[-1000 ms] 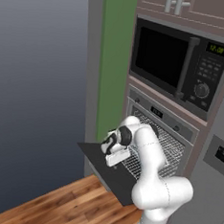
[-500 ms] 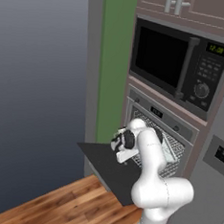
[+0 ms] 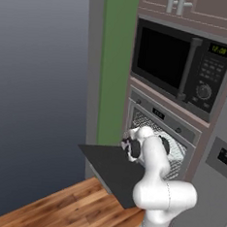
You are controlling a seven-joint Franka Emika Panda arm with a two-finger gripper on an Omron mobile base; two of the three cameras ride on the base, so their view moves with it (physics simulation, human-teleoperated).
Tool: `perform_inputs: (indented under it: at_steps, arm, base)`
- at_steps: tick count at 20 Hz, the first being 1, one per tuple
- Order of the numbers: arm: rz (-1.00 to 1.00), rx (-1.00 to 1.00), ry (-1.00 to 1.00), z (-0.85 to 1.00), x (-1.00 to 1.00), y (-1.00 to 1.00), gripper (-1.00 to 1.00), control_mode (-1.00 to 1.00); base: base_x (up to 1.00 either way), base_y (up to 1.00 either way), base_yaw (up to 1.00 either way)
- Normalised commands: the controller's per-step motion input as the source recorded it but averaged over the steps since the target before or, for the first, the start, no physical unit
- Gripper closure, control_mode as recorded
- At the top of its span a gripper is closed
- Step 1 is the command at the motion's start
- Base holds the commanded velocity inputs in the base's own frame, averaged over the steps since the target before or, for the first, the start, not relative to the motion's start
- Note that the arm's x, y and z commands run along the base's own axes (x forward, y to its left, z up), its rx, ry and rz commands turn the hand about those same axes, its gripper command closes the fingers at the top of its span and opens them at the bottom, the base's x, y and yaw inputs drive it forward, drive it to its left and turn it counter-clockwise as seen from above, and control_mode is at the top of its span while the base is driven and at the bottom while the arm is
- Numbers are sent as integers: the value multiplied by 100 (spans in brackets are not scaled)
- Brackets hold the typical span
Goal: Take the baked cake out of the oven and place it on the plate for cooling. Then close the oven door.
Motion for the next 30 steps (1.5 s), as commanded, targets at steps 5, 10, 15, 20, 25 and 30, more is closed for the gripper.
perform_inputs:
  at_steps: [5,10,15,20,25,30]
  arm:
    - [1,0,-1,-4,-13,-2,-100,-100]
    - [6,1,-11,41,-95,57,-100,-100]
    - [6,0,-7,54,-100,72,-100,-100]
    - [3,0,-14,29,-100,67,-100,-100]
    - [0,0,-26,40,-100,32,-100,-100]
    - [0,0,-41,54,-100,0,-100,-100]
  base:
    - [0,0,0]
    - [0,0,0]
    - [0,0,0]
    - [0,0,0]
    - [0,0,0]
    - [0,0,0]
